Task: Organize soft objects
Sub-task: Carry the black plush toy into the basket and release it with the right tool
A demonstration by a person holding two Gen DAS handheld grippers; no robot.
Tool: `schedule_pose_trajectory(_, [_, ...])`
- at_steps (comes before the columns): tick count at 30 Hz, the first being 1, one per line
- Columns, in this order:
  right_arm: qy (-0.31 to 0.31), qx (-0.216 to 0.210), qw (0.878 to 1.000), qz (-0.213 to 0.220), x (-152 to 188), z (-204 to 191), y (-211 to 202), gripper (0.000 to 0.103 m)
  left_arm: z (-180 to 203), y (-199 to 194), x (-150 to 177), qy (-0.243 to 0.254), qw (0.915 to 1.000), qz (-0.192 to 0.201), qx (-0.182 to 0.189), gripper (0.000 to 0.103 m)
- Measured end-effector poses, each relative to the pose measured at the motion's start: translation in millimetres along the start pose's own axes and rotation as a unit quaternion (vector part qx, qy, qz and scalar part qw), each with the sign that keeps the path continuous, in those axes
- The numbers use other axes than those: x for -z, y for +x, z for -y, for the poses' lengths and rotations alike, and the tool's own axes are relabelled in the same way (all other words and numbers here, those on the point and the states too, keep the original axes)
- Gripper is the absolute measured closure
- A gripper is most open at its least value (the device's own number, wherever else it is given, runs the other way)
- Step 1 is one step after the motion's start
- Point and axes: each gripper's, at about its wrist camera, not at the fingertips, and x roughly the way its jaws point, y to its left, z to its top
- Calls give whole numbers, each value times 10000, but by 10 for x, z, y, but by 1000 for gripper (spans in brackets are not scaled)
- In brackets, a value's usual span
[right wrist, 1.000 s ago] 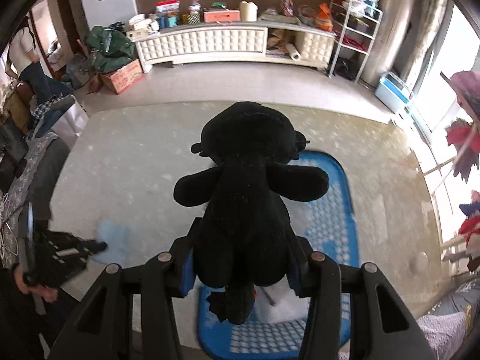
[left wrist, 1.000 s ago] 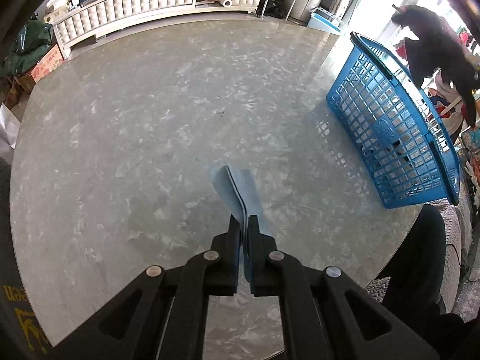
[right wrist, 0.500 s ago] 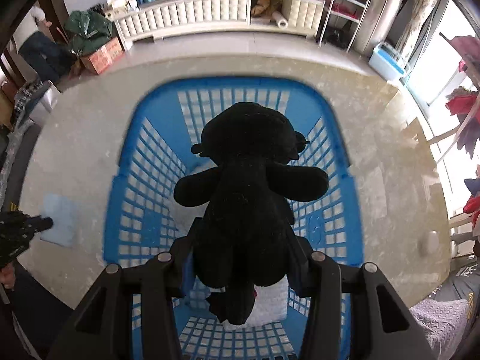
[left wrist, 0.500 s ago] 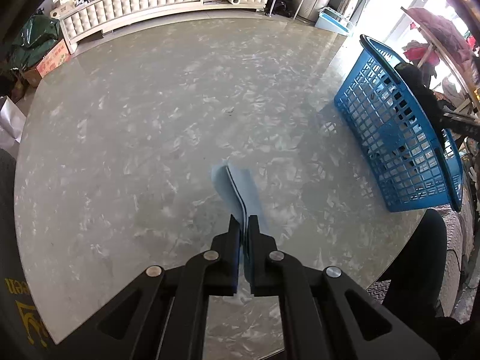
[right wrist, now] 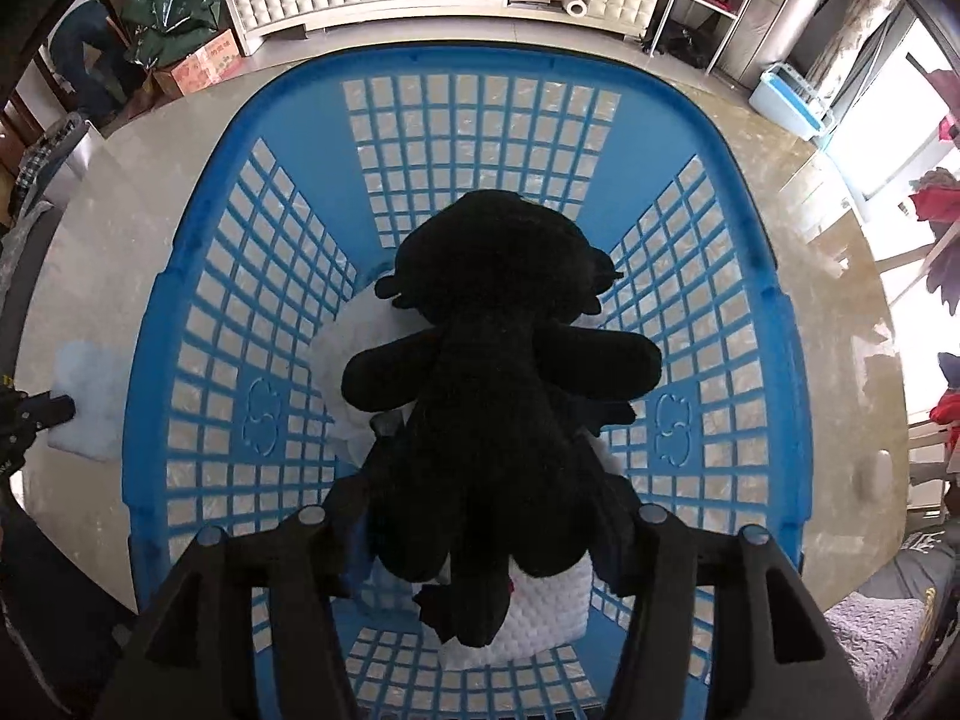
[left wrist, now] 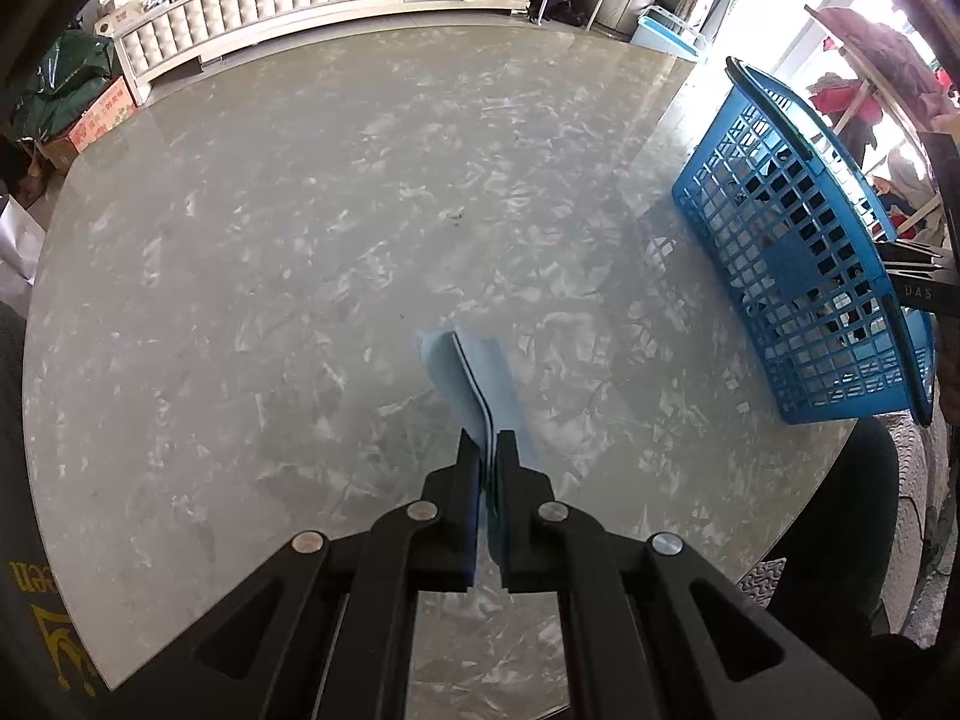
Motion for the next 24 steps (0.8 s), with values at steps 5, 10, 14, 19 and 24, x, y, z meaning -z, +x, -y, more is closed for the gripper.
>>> schedule_pose_trajectory(5, [-100,174,9994,283,159,-26,-207,9,8,-66,6,-1,10000,55,-62,99])
schedule_pose_trajectory(10, [-156,370,9978,528,316,-14,-394,5,46,-185,8,7,9998,170,-85,99])
schedule_pose_trajectory(14, [-149,412,9970,631,472,35,-496,3,114,-274,8,53,9997,235,-84,99])
schedule_pose_trajectory(19, [-22,328,9973,662,636,135,-616,2,244,-418,-15,127,9993,354,12,99])
schedule_pose_trajectory(24, [64,319,9972,680,821,252,-736,2,414,-548,-55,235,9986,461,132,99])
